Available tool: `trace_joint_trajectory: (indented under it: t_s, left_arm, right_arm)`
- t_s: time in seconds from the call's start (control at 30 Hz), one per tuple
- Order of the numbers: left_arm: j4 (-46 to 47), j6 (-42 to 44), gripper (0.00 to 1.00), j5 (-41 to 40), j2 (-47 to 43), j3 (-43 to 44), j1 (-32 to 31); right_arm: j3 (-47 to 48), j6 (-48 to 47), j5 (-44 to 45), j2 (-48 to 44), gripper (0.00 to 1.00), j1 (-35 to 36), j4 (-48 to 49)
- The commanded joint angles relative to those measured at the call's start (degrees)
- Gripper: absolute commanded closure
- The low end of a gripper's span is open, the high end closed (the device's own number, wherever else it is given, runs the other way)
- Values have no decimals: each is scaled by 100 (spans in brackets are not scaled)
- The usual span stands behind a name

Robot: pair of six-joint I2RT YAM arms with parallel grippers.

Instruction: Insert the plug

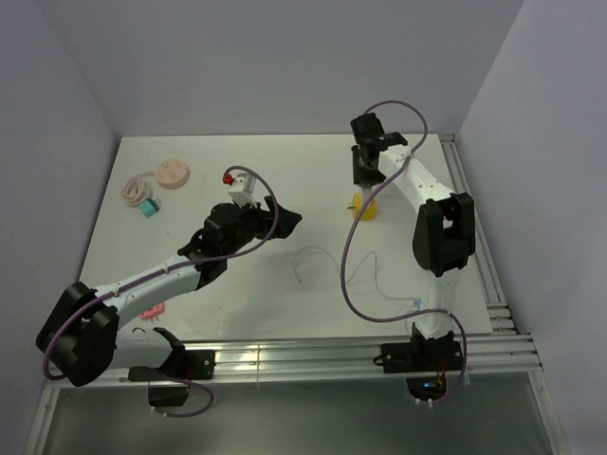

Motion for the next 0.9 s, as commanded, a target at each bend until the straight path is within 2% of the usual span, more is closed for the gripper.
trace_joint_trajectory:
  t_s: [0.0,0.23,0.37,0.47,0.63,0.8,0.87]
  left_arm:
    - [304,-63,14,75,-50,-38,18]
    - [268,-37,14,66,-77,-46,18]
    - [338,-72,14,75,-94,-117,18]
    - [391,-125,14,153,-33,-108,18]
    - [383,-178,14,242,2,-90,18]
    - [234,-125,13,207,-59,-29,18]
    - [146,-99,13,180,-94,-20,18]
  right_arm:
    - [-356,-24,229,718,100,132,-611]
    - [-1682,433,570,429,100,475,47]
    - [-2850,951,826,-283,100,852,584]
    - [-3212,1153,818,-538,100,959,796]
    - [-3363,1137,555,-600,100,1073,866]
    - [-3064,900,353,-907,100,1073,979]
    - [-2933,838,247,-1267,82,1073,1077]
